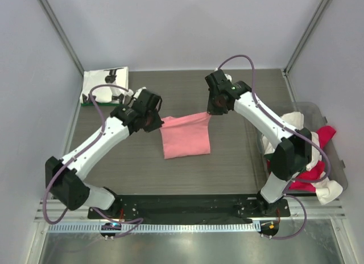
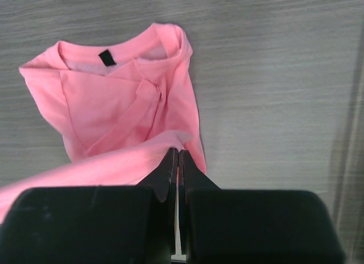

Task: Fold and stack the t-shirts
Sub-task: Fold the tshirt

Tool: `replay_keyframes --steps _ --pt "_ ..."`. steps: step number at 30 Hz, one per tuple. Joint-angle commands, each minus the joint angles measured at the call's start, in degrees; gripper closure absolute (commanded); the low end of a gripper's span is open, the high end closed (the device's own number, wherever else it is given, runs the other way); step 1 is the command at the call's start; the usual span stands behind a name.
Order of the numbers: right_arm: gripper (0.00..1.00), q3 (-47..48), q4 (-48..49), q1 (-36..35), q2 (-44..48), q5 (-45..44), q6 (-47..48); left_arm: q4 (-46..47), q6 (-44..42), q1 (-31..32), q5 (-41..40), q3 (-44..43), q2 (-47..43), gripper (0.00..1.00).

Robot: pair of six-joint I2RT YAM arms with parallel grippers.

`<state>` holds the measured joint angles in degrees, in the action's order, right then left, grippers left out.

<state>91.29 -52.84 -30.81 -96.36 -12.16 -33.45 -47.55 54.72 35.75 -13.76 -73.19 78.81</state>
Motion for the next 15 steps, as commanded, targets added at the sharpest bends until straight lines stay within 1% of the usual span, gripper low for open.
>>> replay_keyframes --steps 1,3,4,5,6,7,9,10,11,12,13,14,15 --pt "0.99 6.1 1.1 2.2 -5.2 -1.0 4.4 0.6 -7.2 -5.8 4.2 -4.0 4.8 0.99" --pt "0.99 9.3 1.2 2.9 -8.5 -0.4 5.2 1.7 -8.3 -9.0 5.9 -5.2 7.5 0.99" --pt "0.99 10.3 1.3 3.0 -10.0 -0.1 5.5 2.0 -9.2 -10.0 7.5 -6.3 10.2 0.99" --pt "0.99 12.6 1.3 3.2 -13.4 0.5 5.7 2.7 -9.6 -11.0 8.2 -7.0 11.9 0.99" --pt "0.99 13.6 1.3 3.6 -14.8 0.6 5.9 3.2 -10.0 -12.8 8.8 -7.5 13.3 0.99" --pt "0.99 14.7 1.3 3.7 -16.4 0.9 5.9 3.8 -10.7 -13.7 9.8 -8.8 16.6 0.96" --pt "0.99 18.3 1.3 4.1 -21.1 0.7 5.8 5.4 -11.6 -16.0 13.0 -10.6 20.4 0.91" --pt "0.99 19.6 1.2 4.7 -22.8 0.6 5.6 5.6 -12.1 -16.8 13.5 -13.4 25.5 0.85" --pt "0.98 22.5 1.2 5.1 -26.0 1.0 5.5 4.7 -13.0 -17.5 16.7 -15.4 28.0 0.80" --pt "0.96 24.4 0.9 5.6 -28.0 1.2 5.2 4.4 -13.5 -18.8 17.3 -17.4 30.9 0.75" --pt "0.93 26.7 -0.5 6.5 -29.7 1.0 4.5 4.2 -13.9 -19.4 18.2 -21.4 33.3 0.71" --pt "0.74 31.6 -1.2 7.0 -31.3 0.9 4.0 3.4 -14.5 -20.0 20.7 -23.6 38.2 0.68" --pt "0.58 34.5 -1.9 7.5 -34.8 1.6 3.8 2.7 -14.8 -21.1 21.6 -25.9 40.3 0.65"
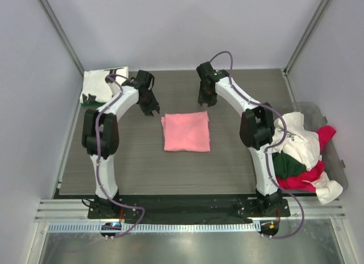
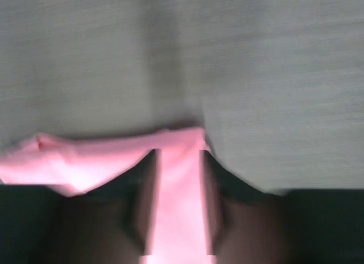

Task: Fold and stack the t-shirts
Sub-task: Fold the tshirt, then neatly place the folded tshirt to the corner

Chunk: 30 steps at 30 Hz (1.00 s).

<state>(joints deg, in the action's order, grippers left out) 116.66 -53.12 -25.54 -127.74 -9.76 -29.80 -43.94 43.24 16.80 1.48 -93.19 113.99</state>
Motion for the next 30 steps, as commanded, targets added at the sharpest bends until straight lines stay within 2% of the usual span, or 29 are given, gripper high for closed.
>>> replay_keyframes --steps 1,2,4,5,6,10,13,17,22,30 --pt "0.44 11.9 -3.1 2.6 -4.8 -0.5 0.0 -2.0 -3.5 -2.5 6.8 -10.5 6.7 0.64" --pt "0.31 16.9 -3.6 3.2 -6.1 0.1 0.4 -5.0 -3.6 -2.7 6.5 -12.6 8.7 0.64" --pt "0.26 19.3 -4.2 3.3 -6.5 1.8 1.1 -5.8 -3.6 -2.8 5.1 -13.2 7.3 0.63" --pt "0.25 18.3 -4.0 3.4 -5.7 1.8 1.8 -3.5 -3.4 -2.7 5.0 -11.4 5.6 0.62" --pt "0.24 16.7 -3.8 3.3 -4.7 2.1 2.1 -1.5 -2.9 -2.7 5.2 -6.2 1.0 0.61" --pt "0.24 1.9 1.2 3.3 6.4 4.0 1.8 9.5 -3.3 -2.7 6.8 8.0 -9.1 0.46" --pt "0.23 -17.3 6.4 3.3 13.7 5.4 1.0 16.3 -4.3 -2.7 10.5 15.6 -12.4 0.43" --pt "0.23 -32.3 10.7 3.3 26.5 8.5 0.0 26.3 -4.1 -2.4 14.5 22.3 -12.7 0.41" --pt "0.23 -45.2 12.5 3.1 35.8 12.9 -1.0 30.8 -4.4 -1.1 15.3 23.4 -8.8 0.41" --pt "0.23 -53.9 12.7 2.9 43.8 13.4 -0.9 35.3 -1.4 1.2 15.0 24.1 -2.8 0.41"
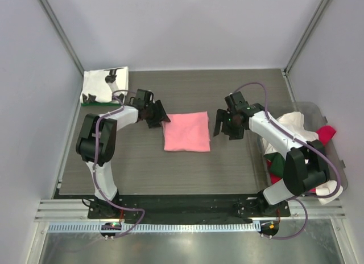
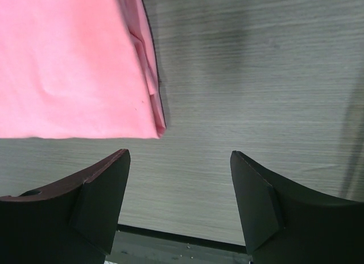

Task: Fold and stack the t-shirts
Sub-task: Neatly place the folded tshirt to the corner

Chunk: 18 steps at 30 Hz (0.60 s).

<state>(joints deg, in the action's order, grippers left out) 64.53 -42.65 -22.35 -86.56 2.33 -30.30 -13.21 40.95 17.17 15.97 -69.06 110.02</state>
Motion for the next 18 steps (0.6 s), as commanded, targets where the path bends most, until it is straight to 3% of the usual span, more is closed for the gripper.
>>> replay_keyframes --steps 1,5,7,9,10,18 --pt "0.23 -2.3 2.3 -0.3 3.4 1.4 -0.4 4.6 1.1 1.0 -0.5 0.0 1.6 0.43" --pt "0.23 -4.9 2.4 -0.3 5.0 1.5 0.0 5.0 2.4 1.5 -0.9 -0.2 4.3 0.51" --pt "0.23 -6.0 2.6 -0.3 5.2 1.5 0.6 6.0 3.1 1.7 -0.3 -0.5 5.7 0.68" --pt "0.23 -6.7 2.7 -0.3 5.4 1.2 0.9 6.5 2.9 2.2 -0.2 -1.0 6.0 0.94" --pt "0.23 -7.3 2.8 -0.3 5.5 1.2 1.2 6.1 2.8 2.3 -0.2 -1.6 6.1 1.00" --pt "0.25 -9.8 2.7 -0.3 11.6 2.9 1.2 -12.7 -10.1 -2.1 -11.0 -19.2 4.7 1.00"
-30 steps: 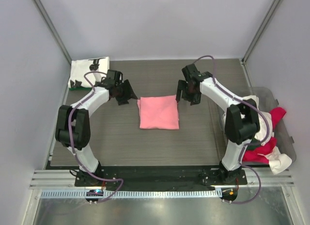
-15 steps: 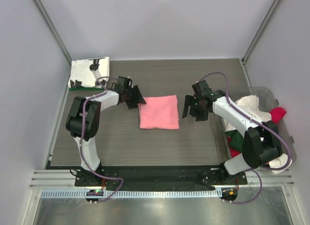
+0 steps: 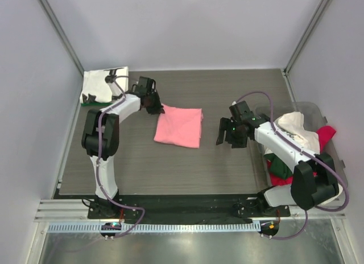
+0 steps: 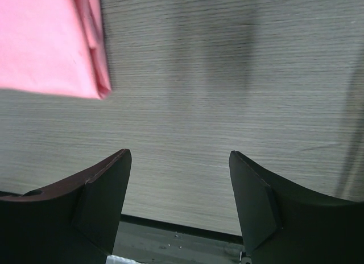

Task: Fold and stack the t-shirts
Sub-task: Neatly place the folded tshirt to the corner

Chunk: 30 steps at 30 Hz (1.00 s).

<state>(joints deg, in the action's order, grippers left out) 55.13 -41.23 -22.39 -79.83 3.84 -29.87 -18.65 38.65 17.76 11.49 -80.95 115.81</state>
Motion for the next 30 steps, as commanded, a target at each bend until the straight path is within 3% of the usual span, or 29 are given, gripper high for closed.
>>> replay_keyframes --steps 1,9,22,30 --pt "0.25 -0.5 1.2 -0.3 5.4 1.5 0.8 -10.8 -8.8 -3.3 -7.2 -9.6 -0.8 1.00" --pt "0.29 -1.1 0.5 -0.3 9.2 3.9 1.1 -21.9 -18.2 -10.7 -13.3 -25.1 2.3 1.00" --pt "0.34 -1.4 0.1 -0.3 9.4 5.7 3.2 -28.4 -29.6 -21.0 -5.1 -47.6 4.9 1.00" --pt "0.35 -0.6 -1.4 -0.3 7.7 6.0 5.3 -25.5 -26.1 -25.5 1.0 -52.6 6.1 1.00"
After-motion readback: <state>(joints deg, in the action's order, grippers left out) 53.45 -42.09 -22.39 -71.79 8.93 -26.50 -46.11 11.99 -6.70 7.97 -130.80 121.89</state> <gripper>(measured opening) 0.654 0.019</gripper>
